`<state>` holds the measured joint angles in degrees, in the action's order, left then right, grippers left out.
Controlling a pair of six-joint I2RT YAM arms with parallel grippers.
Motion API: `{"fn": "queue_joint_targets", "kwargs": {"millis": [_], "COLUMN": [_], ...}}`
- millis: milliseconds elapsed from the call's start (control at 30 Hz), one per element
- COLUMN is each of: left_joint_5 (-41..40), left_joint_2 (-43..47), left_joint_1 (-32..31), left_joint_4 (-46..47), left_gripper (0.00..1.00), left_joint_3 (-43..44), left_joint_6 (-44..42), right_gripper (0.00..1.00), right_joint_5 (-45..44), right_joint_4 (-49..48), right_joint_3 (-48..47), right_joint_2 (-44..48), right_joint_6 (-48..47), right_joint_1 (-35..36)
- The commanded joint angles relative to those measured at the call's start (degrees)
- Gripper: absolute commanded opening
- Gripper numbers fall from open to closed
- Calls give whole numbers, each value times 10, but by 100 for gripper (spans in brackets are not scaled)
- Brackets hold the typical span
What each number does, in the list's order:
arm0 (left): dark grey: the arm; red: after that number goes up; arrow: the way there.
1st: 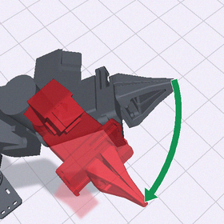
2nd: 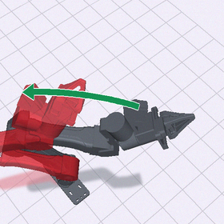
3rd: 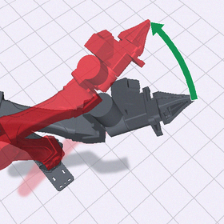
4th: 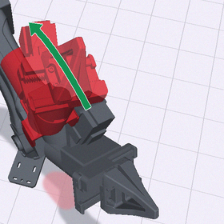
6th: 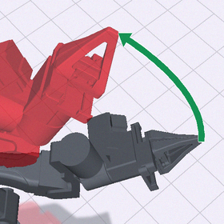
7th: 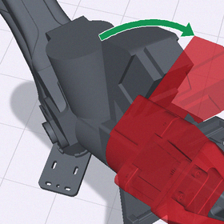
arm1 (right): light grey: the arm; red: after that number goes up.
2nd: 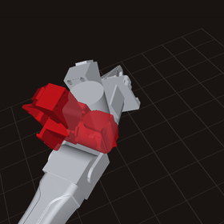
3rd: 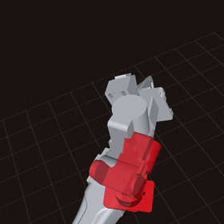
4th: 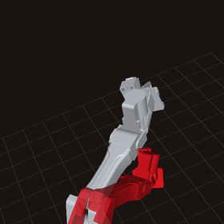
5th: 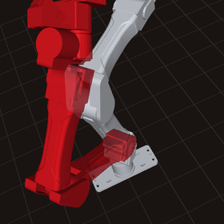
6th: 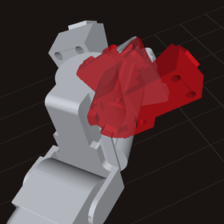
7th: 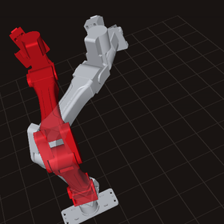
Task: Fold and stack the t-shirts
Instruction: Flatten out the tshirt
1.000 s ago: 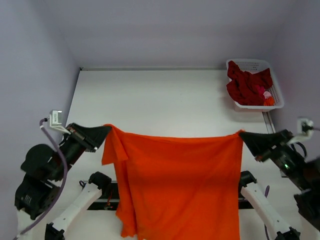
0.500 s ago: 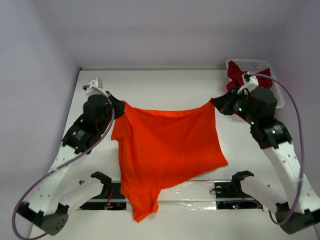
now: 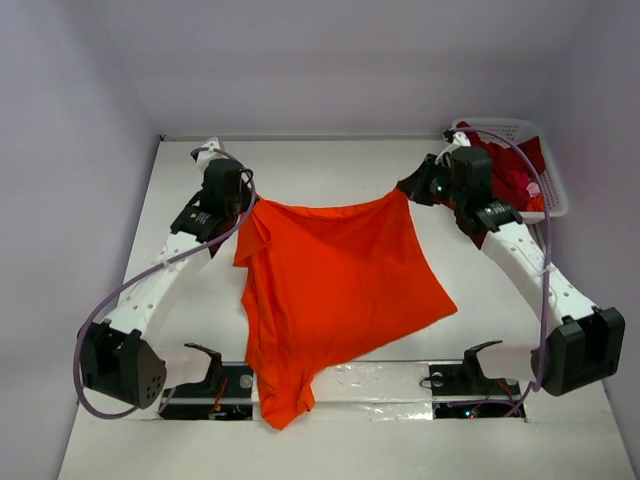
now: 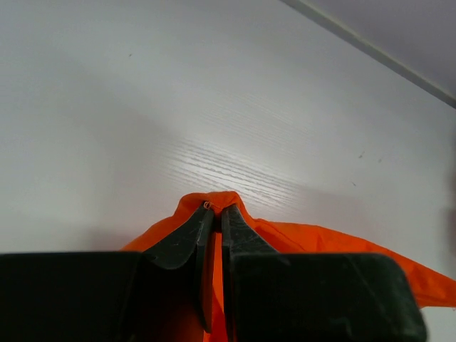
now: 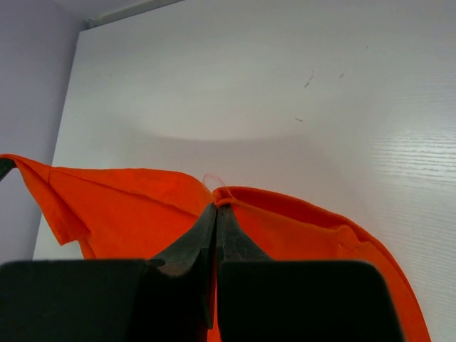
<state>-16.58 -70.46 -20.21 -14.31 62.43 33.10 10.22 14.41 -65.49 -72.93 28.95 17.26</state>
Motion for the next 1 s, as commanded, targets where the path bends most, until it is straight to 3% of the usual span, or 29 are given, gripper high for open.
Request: {"fn": "queue_joint_targets", "kwargs": {"millis": [0,500,967], "left_joint_5": [3,29,59], "left_joint_2": [-16,-187,-334], "left_joint_1": [12,48,71], "left_joint_4": [49,24,2], "left_gripper": [0,0,0], "left_joint_3": [30,167,218], "left_joint_6": [-17,-44,-38], "right_gripper": [0,0,0], "right_joint_5": [-18,-6,36], "right_joint_4": [-62,-68,41], "right_joint_3": [-30,-179,-372], "right_joint_2": [-21,-219,-393], "right_joint_6": [-3,23,41], "right_joint_1": [0,0,-16]}}
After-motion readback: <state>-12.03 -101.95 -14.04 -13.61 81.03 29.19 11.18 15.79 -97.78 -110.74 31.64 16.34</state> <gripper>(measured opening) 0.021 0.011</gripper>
